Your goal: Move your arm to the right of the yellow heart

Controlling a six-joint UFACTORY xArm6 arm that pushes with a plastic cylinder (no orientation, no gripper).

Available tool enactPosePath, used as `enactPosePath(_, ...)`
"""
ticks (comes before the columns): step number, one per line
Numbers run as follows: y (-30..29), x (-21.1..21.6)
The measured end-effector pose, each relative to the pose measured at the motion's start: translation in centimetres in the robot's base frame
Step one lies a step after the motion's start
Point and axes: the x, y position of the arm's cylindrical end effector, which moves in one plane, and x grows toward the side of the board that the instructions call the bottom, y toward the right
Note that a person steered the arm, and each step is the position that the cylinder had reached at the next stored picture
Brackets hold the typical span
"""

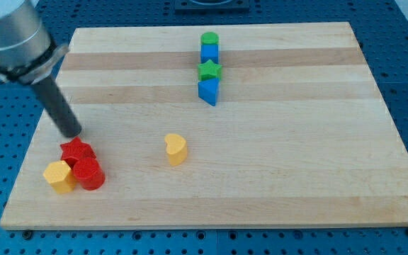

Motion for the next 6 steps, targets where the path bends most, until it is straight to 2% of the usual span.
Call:
enactPosePath(1, 4.8, -2.6)
enactPosePath(2, 11.2, -2.5)
enactPosePath(5, 19.3, -0.7)
enactPosePath(6, 20.4, 1.2)
